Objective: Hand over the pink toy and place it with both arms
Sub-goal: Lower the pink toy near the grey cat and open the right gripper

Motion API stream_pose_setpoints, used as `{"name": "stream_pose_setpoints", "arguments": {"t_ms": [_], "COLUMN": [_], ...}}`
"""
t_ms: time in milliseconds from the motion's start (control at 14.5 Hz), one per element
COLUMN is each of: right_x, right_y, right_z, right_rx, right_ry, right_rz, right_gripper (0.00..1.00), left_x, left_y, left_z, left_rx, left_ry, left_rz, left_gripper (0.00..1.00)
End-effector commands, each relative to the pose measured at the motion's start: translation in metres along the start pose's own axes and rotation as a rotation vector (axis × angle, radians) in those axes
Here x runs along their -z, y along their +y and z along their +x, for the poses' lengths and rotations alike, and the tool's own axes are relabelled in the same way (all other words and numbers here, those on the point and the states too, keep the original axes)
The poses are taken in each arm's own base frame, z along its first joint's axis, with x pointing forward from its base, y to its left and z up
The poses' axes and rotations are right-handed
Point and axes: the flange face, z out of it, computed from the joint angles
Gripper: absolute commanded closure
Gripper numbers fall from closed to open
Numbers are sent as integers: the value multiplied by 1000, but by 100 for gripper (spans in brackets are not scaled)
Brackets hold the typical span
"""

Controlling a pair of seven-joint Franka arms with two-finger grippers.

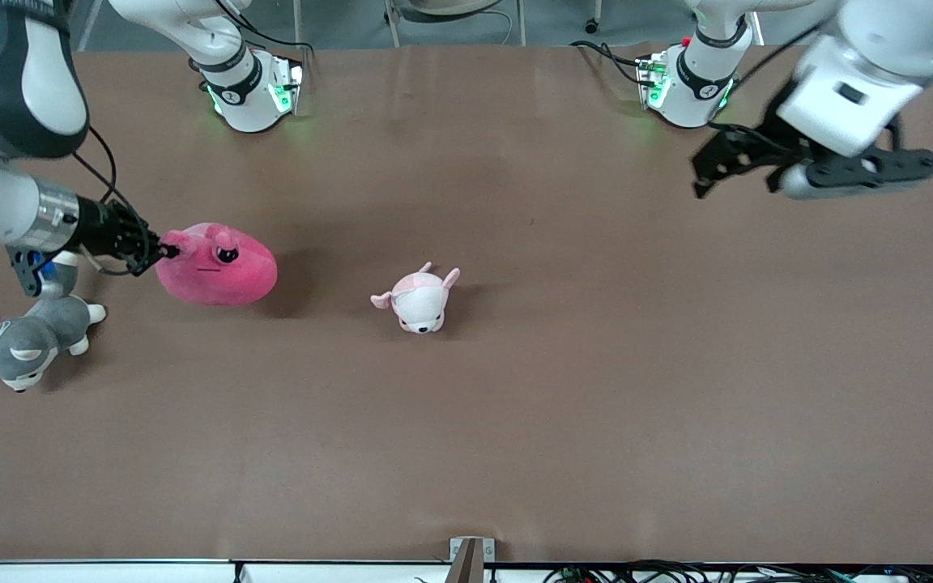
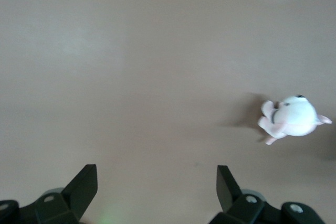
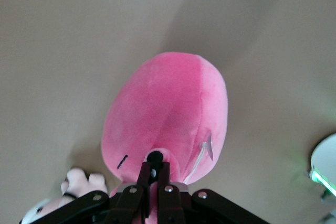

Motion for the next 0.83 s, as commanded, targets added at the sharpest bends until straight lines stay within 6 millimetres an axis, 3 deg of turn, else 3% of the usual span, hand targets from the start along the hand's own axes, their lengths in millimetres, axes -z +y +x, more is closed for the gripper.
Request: {"name": "stream_pose_setpoints", "arguments": {"t_ms": [0, 207, 276, 415, 553, 691, 760], "right_x": [-33, -54, -59, -69, -77, -80, -81], "right_y": [-6, -9, -9, -7, -5, -5, -6], "right_z": [14, 26, 29, 39, 47, 51, 52], "right_rx": [19, 16, 19, 37, 36, 41, 45], "right_ry": [7, 3, 1, -7, -14, -12, -11], "right_rz": [-2, -19, -24, -36, -45, -44, -45], "right_gripper": [100, 98, 97, 91, 63, 13, 7], "left_x": [-6, -12, -14, -14, -9, -8, -6], "left_y": [-54, -135, -152, -166, -174, -180, -181], "left_z": [14, 37, 42, 44, 46, 47, 47], "left_rx": [-14, -66, -84, -81, -62, -58, -59], "left_ry": [-16, -36, -42, -42, -30, -21, -17], "left_rz": [29, 31, 29, 30, 39, 80, 84], "left_gripper": [0, 0, 0, 0, 0, 0, 0]}}
